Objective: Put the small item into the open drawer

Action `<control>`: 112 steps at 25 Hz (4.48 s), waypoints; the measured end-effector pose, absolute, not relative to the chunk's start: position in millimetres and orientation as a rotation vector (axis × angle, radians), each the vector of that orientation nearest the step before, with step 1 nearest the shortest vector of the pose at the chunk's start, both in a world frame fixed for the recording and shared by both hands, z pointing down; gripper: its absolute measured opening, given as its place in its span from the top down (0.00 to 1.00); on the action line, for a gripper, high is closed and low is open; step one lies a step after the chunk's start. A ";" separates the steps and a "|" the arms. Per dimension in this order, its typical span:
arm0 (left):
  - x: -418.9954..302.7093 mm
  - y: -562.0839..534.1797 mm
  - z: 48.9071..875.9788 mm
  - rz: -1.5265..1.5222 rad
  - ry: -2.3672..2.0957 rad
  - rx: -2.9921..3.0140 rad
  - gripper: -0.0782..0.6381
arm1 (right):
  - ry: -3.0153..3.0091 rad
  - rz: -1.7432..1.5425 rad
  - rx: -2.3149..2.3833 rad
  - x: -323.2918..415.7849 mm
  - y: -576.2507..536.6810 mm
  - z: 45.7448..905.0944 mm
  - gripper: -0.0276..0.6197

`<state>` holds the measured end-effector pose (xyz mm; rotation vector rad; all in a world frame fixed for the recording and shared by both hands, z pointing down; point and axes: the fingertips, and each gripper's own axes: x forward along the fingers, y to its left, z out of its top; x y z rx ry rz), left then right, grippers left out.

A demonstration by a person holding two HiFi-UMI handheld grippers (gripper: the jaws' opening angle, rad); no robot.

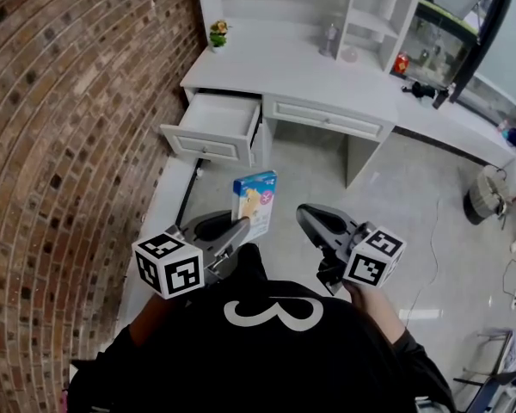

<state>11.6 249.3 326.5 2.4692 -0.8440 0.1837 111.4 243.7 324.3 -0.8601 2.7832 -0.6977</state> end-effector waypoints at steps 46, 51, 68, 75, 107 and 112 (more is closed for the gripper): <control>-85.7 -179.3 442.4 0.415 -0.863 2.282 0.76 | 2.754 -1.098 -1.004 33.1 -164.2 416.0 0.94; -92.5 -201.3 466.1 0.569 -0.902 2.297 0.76 | 2.739 -1.086 -1.001 30.7 -173.7 414.2 0.94; -96.7 -252.2 563.4 1.078 -0.867 2.305 0.76 | 2.725 -1.167 -1.039 37.1 -189.3 435.0 0.94; -99.1 -272.6 605.0 1.269 -0.781 2.267 0.76 | 2.736 -1.197 -1.040 36.9 -193.4 442.2 0.94; -89.5 -313.1 739.0 1.564 -0.599 2.109 0.76 | 2.572 -1.364 -1.177 88.8 -200.0 478.8 0.94; -90.2 -311.1 739.7 1.591 -0.593 2.112 0.76 | 2.575 -1.365 -1.172 89.6 -202.1 478.9 0.94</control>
